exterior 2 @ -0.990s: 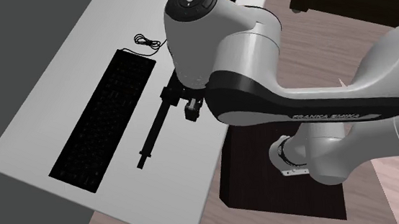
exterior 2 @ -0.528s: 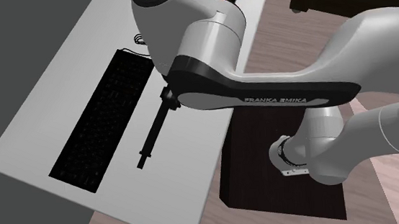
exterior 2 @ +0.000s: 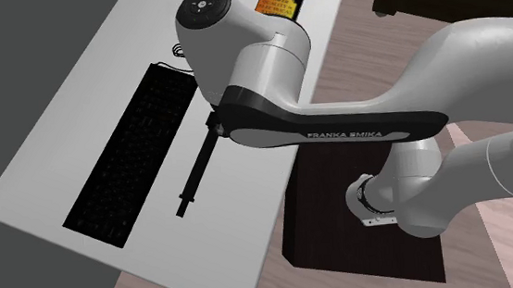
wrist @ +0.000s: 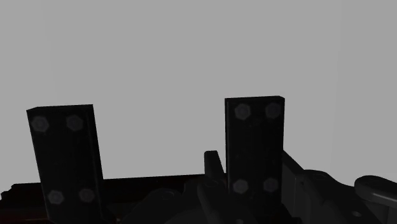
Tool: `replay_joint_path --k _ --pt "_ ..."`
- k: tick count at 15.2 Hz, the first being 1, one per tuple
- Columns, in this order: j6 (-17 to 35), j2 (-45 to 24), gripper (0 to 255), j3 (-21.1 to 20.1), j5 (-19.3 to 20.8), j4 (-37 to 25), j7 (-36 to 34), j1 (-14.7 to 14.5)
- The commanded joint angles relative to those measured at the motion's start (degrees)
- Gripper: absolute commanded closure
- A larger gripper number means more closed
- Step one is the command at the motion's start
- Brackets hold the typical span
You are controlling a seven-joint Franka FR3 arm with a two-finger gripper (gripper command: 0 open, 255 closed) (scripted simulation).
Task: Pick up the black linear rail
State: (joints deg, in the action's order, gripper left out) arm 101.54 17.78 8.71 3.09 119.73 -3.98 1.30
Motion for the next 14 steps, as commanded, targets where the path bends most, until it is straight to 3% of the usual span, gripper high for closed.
replay_joint_path --k 1,8,14 --pt "0.1 0.0 255 0.0 0.0 0.1 0.0 0.0" --pt "0.0 0.1 255 0.0 0.0 0.1 0.0 0.0" --pt "-4.6 -0.2 255 -0.1 -0.1 -4.8 0.1 -0.1"
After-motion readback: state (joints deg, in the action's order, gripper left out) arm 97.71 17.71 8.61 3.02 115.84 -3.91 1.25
